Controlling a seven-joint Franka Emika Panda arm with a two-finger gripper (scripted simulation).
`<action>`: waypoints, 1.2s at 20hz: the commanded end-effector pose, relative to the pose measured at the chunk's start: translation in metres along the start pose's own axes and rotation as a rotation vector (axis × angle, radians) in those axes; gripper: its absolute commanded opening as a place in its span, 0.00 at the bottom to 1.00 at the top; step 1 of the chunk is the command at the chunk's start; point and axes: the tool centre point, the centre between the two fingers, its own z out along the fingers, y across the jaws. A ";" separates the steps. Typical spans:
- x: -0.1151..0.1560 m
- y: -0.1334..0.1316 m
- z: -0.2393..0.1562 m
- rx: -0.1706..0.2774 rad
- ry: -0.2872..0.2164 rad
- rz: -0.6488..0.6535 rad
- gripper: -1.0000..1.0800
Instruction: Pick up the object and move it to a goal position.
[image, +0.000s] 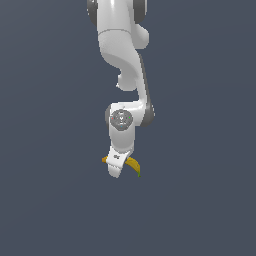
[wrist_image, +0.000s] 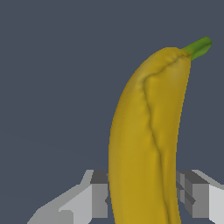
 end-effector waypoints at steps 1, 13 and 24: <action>0.011 0.002 -0.014 -0.003 0.001 -0.001 0.00; 0.088 0.012 -0.104 -0.003 0.002 -0.001 0.00; 0.148 0.024 -0.174 -0.003 0.001 0.001 0.00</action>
